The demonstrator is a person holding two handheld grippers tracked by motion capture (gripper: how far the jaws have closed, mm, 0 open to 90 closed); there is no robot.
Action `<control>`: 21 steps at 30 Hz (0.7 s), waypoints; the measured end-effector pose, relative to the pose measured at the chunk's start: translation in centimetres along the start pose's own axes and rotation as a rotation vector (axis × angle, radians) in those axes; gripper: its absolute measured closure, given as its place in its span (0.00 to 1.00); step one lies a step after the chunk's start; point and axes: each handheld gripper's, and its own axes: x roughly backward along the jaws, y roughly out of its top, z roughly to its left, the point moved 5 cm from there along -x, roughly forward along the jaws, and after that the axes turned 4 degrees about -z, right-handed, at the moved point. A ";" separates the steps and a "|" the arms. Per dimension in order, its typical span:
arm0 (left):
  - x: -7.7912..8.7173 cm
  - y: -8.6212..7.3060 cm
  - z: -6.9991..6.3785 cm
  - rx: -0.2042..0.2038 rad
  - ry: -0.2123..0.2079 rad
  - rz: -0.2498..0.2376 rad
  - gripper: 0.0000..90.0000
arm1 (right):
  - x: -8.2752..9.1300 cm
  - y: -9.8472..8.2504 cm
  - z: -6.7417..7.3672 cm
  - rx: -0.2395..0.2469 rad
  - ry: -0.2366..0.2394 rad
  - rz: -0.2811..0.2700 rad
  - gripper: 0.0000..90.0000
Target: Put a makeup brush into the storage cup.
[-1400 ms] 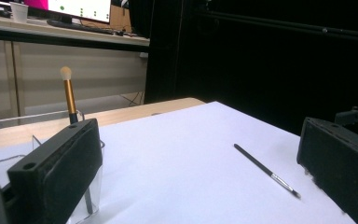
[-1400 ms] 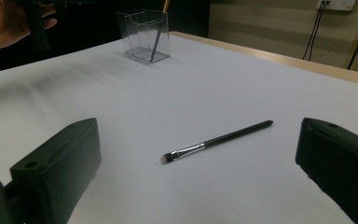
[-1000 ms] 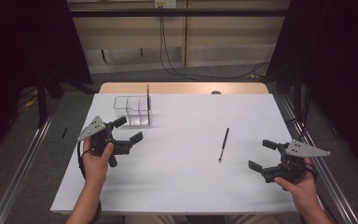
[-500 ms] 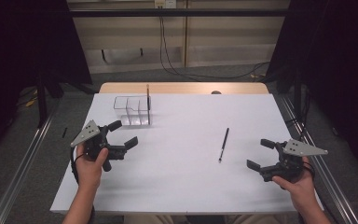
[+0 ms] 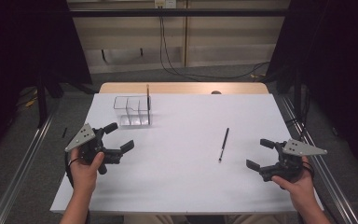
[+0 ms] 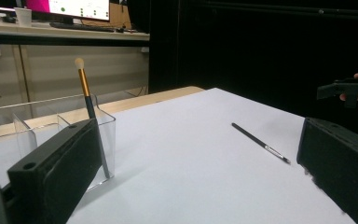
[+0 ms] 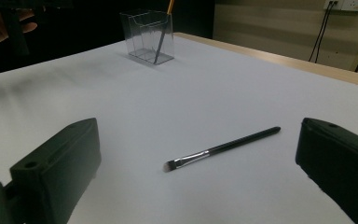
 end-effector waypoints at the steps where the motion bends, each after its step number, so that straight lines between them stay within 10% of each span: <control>1: 0.1 0.0 0.0 0.005 0.001 -0.004 0.00 | 0.0 0.0 0.0 0.000 0.000 0.000 0.00; 21: 2.1 -0.3 -0.5 -0.032 0.011 0.019 0.00 | -0.3 0.0 0.0 0.002 0.002 0.000 0.00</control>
